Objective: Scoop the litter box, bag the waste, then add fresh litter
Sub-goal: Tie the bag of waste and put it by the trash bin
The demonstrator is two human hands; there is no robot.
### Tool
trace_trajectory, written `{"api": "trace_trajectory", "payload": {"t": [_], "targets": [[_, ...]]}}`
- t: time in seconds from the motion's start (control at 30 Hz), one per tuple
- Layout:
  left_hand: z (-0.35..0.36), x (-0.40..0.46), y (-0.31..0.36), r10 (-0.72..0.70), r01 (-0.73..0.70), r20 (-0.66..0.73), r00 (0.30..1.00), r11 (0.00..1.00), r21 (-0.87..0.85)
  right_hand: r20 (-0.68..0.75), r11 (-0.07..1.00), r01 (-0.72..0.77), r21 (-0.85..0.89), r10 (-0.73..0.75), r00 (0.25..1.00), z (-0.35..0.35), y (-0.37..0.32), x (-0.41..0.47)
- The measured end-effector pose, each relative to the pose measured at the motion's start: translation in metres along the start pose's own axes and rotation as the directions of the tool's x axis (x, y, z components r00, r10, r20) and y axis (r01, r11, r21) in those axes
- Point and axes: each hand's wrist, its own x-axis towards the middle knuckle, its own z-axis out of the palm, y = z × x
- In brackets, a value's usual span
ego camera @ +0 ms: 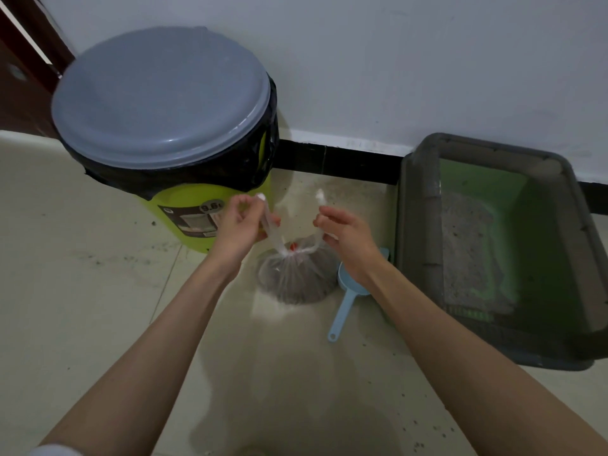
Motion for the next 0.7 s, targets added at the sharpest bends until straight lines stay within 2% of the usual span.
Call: {"api": "trace_trajectory", "payload": {"t": [0.07, 0.17, 0.2, 0.27, 0.3, 0.37, 0.47, 0.53, 0.63, 0.7], "targets": [[-0.003, 0.003, -0.008, -0.082, 0.083, 0.012, 0.997, 0.995, -0.059, -0.036, 0.998, 0.052, -0.028, -0.053, 0.998, 0.001, 0.011, -0.001], [-0.006, 0.004, -0.016, -0.162, 0.164, 0.024, 0.987, 0.978, -0.129, -0.044, 0.97, 0.091, -0.226, -0.104, 0.994, 0.008, 0.031, -0.01], [-0.006, 0.004, -0.016, -0.177, 0.179, 0.026, 0.984, 0.97, -0.163, -0.043, 0.932, 0.119, -0.341, -0.142, 0.989, 0.012, 0.038, -0.011], [-0.005, 0.004, -0.013, -0.18, 0.183, 0.034, 0.983, 0.962, -0.203, 0.033, 0.792, 0.208, -0.575, -0.231, 0.972, 0.019, 0.047, -0.014], [-0.005, 0.004, -0.01, -0.167, 0.171, 0.039, 0.985, 0.966, -0.193, 0.081, 0.732, 0.247, -0.635, -0.255, 0.964, 0.022, 0.049, -0.014], [-0.006, 0.003, -0.004, -0.117, 0.123, 0.058, 0.991, 0.986, -0.115, 0.075, 0.721, 0.245, -0.648, -0.26, 0.963, 0.025, 0.044, -0.011], [-0.006, -0.001, 0.007, -0.017, 0.014, 0.096, 0.995, 0.999, 0.033, -0.018, 0.84, 0.161, -0.519, -0.199, 0.98, 0.03, 0.031, -0.002], [-0.005, -0.004, 0.011, 0.062, -0.076, 0.11, 0.992, 0.989, 0.124, 0.031, 0.779, 0.15, -0.609, -0.165, 0.986, 0.034, 0.028, 0.006], [-0.003, -0.005, 0.018, 0.218, -0.253, 0.145, 0.965, 0.923, 0.289, 0.182, 0.661, 0.144, -0.737, -0.011, 0.983, 0.038, 0.023, 0.011], [-0.002, -0.004, 0.023, 0.277, -0.32, 0.173, 0.945, 0.889, 0.327, 0.304, 0.556, 0.213, -0.803, 0.076, 0.95, 0.039, 0.019, 0.011]]}}
